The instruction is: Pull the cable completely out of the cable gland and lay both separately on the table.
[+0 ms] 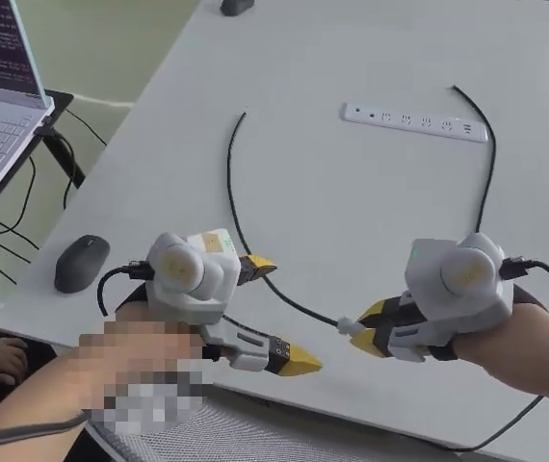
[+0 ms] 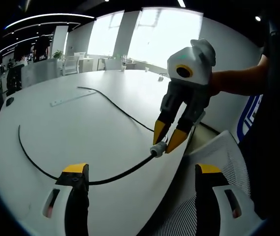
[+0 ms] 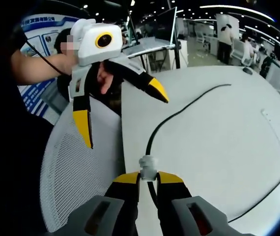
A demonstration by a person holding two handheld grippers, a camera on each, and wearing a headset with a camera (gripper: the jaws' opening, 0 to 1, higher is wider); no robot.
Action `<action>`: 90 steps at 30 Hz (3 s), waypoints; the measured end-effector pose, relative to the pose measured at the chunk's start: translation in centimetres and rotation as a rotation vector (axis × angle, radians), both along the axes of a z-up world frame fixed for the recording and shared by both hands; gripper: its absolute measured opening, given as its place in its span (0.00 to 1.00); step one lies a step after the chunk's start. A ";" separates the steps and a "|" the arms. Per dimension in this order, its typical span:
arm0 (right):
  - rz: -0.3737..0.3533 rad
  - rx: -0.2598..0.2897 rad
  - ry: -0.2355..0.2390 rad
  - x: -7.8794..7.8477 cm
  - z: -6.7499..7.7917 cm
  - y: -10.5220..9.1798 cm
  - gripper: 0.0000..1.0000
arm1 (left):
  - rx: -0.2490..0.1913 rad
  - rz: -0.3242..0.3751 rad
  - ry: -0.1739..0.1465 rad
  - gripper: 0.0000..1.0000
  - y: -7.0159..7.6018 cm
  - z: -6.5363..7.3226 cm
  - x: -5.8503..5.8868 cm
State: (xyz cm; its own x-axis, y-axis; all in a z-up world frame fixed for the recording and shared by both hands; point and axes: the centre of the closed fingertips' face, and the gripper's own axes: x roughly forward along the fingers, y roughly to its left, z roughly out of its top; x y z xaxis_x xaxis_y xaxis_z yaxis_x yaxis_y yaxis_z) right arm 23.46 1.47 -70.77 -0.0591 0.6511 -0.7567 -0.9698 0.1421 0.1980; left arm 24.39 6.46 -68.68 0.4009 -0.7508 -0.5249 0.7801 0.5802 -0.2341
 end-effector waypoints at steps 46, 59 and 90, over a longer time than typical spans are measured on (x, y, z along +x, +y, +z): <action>0.210 0.050 -0.075 -1.6 3.1 -1.7 0.07 | -0.170 -0.210 0.080 0.35 -6.8 1.1 -1.5; 0.264 0.067 -0.098 -1.9 2.8 -1.9 0.07 | -0.202 -0.252 0.089 0.16 -7.5 1.5 -2.1; 0.100 0.227 0.141 -0.1 4.3 -1.8 0.14 | -0.163 -0.279 -0.009 0.15 -6.9 2.5 -0.9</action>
